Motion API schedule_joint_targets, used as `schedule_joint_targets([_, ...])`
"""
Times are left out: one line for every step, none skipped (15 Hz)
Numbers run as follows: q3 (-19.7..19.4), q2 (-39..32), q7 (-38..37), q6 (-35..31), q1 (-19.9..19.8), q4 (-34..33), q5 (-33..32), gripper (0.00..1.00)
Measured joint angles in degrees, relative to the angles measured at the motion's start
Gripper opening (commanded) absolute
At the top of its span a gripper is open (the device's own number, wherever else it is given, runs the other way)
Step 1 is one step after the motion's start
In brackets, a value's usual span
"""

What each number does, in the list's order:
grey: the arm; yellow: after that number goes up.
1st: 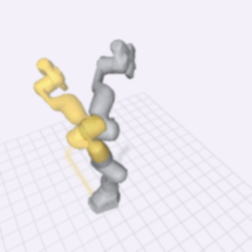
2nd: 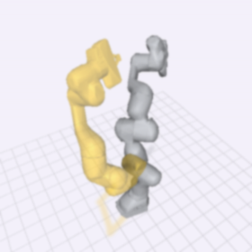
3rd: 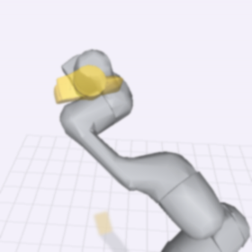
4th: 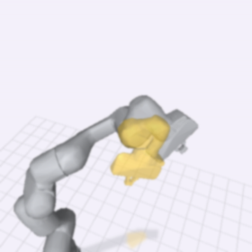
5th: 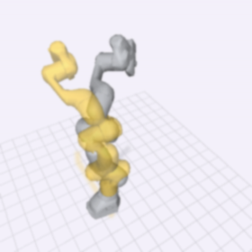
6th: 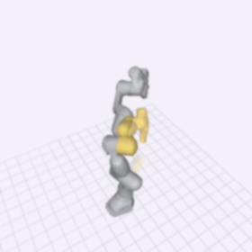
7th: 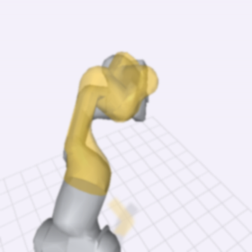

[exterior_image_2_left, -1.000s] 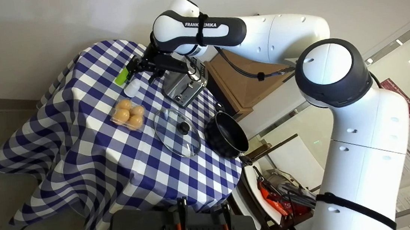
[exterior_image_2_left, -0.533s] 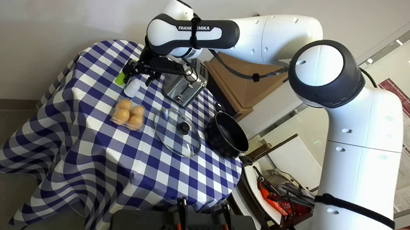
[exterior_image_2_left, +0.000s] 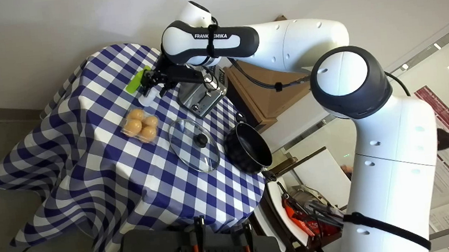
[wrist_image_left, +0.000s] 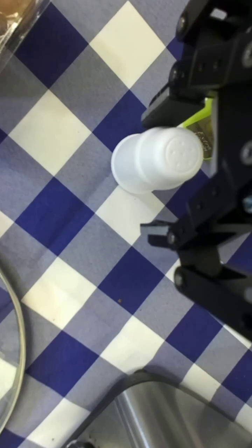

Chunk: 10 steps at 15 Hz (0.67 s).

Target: Pick up the small white bottle from the table and move it to the right.

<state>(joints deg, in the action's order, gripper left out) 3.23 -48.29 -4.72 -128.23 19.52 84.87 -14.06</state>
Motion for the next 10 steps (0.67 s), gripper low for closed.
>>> schedule_joint_targets([0.0, -0.1, 0.0, 0.0, 0.1, -0.1, 0.0, 0.31])
schedule_joint_targets([0.0, -0.1, 0.0, 0.0, 0.3, -0.2, 0.0, 0.23])
schedule_joint_targets([0.0, -0.2, 0.0, 0.0, 0.4, -0.2, 0.0, 0.16])
schedule_joint_targets([0.0, -0.1, 0.0, 0.0, 0.6, -0.2, 0.0, 0.16])
schedule_joint_targets([0.0, -0.1, 0.1, 0.0, 0.6, -0.3, 0.0, 0.16])
schedule_joint_targets([0.1, -0.1, 0.1, 0.0, 0.7, -0.3, 0.0, 0.16])
schedule_joint_targets([0.1, -0.1, 0.1, 0.0, 0.7, -0.3, 0.0, 0.16])
schedule_joint_targets([0.1, 0.0, 0.1, 0.0, 0.7, -0.3, 0.0, 0.16])
schedule_joint_targets([0.1, 0.2, 0.1, 0.1, 0.7, -0.4, 0.0, 0.16])
schedule_joint_targets([0.1, 0.5, 0.1, 0.2, 0.6, -0.3, 0.0, 0.16])
